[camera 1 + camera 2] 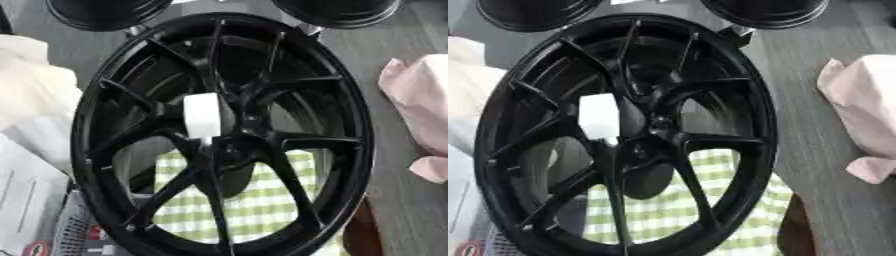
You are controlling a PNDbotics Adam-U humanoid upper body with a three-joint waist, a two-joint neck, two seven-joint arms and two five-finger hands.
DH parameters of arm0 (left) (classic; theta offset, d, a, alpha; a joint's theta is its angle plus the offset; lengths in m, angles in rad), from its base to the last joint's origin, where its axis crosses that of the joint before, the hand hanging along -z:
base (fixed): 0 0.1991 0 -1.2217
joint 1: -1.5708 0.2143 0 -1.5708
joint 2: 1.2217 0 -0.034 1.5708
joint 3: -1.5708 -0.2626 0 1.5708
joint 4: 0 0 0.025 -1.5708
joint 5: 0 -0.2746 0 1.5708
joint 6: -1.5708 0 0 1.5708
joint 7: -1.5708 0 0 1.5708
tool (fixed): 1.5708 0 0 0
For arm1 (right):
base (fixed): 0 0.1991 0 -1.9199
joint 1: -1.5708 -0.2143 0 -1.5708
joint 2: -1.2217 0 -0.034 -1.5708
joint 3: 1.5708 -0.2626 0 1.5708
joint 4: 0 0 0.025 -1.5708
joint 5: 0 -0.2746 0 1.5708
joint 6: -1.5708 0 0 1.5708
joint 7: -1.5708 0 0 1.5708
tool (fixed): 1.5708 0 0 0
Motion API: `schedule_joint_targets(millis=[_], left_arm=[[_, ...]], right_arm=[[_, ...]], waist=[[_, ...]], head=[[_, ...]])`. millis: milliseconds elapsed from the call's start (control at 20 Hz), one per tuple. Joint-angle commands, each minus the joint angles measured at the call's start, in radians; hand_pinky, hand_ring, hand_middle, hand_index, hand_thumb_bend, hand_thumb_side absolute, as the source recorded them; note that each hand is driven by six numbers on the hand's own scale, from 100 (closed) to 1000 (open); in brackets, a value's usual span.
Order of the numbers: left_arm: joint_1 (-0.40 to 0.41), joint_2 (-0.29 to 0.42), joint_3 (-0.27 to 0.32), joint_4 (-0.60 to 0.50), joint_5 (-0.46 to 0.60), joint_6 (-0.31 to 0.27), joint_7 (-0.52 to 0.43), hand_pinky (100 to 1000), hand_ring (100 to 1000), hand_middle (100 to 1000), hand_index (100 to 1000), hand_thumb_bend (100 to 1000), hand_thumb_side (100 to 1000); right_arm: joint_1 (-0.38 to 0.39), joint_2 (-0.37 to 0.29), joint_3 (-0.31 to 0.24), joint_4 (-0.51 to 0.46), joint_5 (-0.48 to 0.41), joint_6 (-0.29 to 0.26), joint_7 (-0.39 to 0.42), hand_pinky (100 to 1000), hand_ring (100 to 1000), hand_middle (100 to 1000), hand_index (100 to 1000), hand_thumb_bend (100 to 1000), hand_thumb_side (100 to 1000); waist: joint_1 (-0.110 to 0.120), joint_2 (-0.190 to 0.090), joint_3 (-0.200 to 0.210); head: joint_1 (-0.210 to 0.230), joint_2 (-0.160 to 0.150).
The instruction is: Pull the pin out of the wheel hub.
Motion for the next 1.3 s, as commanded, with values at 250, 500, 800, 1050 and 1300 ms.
schedule_joint_targets(millis=[250, 500, 800, 1050, 1300], left_arm=[[-0.007, 0.014, 0.011, -0.016, -0.001, -0.001, 0.006, 583, 584, 518, 669, 747, 473], [-0.013, 0.010, 0.003, -0.017, 0.001, -0.001, -0.003, 583, 584, 518, 669, 751, 474], [-0.019, 0.006, -0.001, -0.020, 0.000, -0.001, -0.012, 583, 584, 518, 669, 750, 474], [-0.018, 0.002, -0.004, -0.020, 0.000, -0.001, -0.016, 582, 584, 518, 668, 750, 473], [-0.020, 0.002, -0.005, -0.022, 0.000, -0.002, -0.016, 582, 583, 518, 668, 750, 473]], right_arm=[[0.058, 0.053, -0.056, 0.016, 0.114, -0.011, -0.002, 922, 834, 839, 877, 439, 461], [0.031, 0.077, -0.031, -0.008, 0.132, -0.031, -0.010, 893, 741, 699, 780, 376, 399], [-0.051, 0.086, 0.040, -0.037, 0.033, -0.069, -0.059, 895, 702, 648, 742, 332, 368], [-0.106, 0.105, 0.072, -0.046, -0.061, -0.067, -0.074, 892, 683, 624, 724, 308, 354], [-0.133, 0.113, 0.087, -0.045, -0.147, -0.063, -0.067, 887, 675, 618, 719, 301, 352]], waist=[[0.008, -0.023, -0.004], [0.010, -0.028, -0.002], [0.006, -0.032, 0.007], [0.003, -0.032, 0.012], [0.002, -0.031, 0.015]], head=[[0.013, -0.005], [0.010, 0.000], [0.008, -0.004], [-0.002, -0.004], [-0.003, -0.004]])
